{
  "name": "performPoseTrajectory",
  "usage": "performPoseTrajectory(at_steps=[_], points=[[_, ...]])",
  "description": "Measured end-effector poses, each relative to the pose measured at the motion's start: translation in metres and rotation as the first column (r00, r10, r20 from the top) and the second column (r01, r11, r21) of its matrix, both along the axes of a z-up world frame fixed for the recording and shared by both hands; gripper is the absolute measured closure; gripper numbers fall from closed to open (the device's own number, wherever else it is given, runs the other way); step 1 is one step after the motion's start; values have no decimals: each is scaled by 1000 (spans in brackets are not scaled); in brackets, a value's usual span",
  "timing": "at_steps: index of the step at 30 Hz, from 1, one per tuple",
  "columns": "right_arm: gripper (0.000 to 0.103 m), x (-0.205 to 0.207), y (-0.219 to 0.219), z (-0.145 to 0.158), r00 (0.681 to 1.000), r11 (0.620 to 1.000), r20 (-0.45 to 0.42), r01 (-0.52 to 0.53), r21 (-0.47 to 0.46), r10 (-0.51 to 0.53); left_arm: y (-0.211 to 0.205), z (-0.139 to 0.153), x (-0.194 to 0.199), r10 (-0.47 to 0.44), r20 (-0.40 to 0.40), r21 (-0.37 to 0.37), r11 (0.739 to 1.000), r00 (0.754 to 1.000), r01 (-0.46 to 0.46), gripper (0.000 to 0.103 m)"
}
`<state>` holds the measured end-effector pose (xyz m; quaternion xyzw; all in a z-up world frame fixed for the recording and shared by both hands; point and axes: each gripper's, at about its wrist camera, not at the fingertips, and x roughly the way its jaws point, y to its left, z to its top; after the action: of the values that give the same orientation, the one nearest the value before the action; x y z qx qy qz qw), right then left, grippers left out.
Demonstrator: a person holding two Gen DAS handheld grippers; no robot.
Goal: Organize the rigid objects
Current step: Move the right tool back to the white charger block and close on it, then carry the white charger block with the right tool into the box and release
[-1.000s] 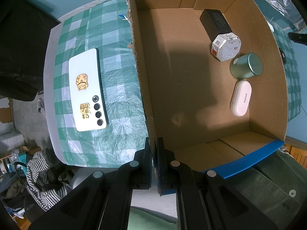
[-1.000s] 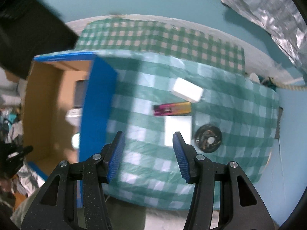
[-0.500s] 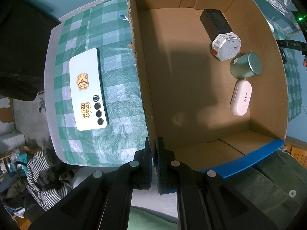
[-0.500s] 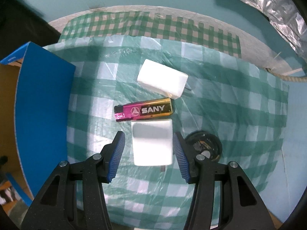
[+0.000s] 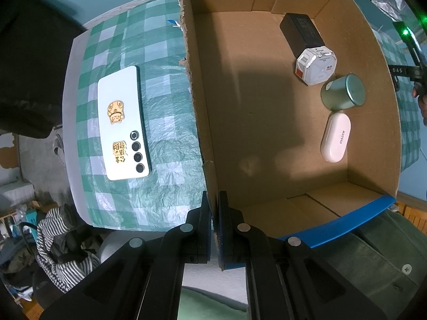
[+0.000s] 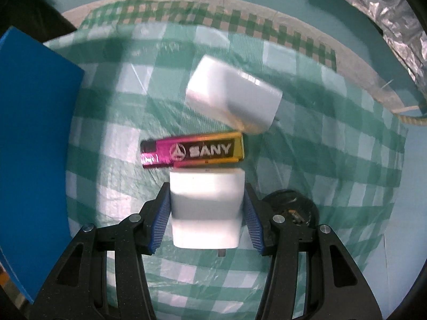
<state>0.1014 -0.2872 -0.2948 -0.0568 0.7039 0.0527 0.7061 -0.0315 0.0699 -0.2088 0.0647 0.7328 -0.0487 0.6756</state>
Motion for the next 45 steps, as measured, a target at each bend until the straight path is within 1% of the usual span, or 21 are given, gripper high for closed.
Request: performPoseTrajectory(at_steps=[9,12,18,24,38,45], points=[[52,-4,-2,-4,1000,1000,1,25,-1,-25,2,-4,-4,4,-7,-2,1000,1000,-4,99],[52,-8,-2,-4,999,999,-14,35,8,-35,2,-3,-5,5,-7,-3,1000,1000,-5,99],[52,-23,3,4,999,999,-10,35,34,-35,3,-3,-5,5,-5,-4,1000,1000,-5,99],[52,-30,11,23,1000,998,-7,23,50,-23,1,-2,-5,-2,-4,-2,1000,1000,2,99],[52,-34,32,78,999,995,43,-13,102,9,0,-1,-4,-3,0,-4,1000,1000,3,99],[52,-30,42,99,997,993,60,-52,109,46,1,-1,-3,-4,1,-5,1000,1000,4,99]])
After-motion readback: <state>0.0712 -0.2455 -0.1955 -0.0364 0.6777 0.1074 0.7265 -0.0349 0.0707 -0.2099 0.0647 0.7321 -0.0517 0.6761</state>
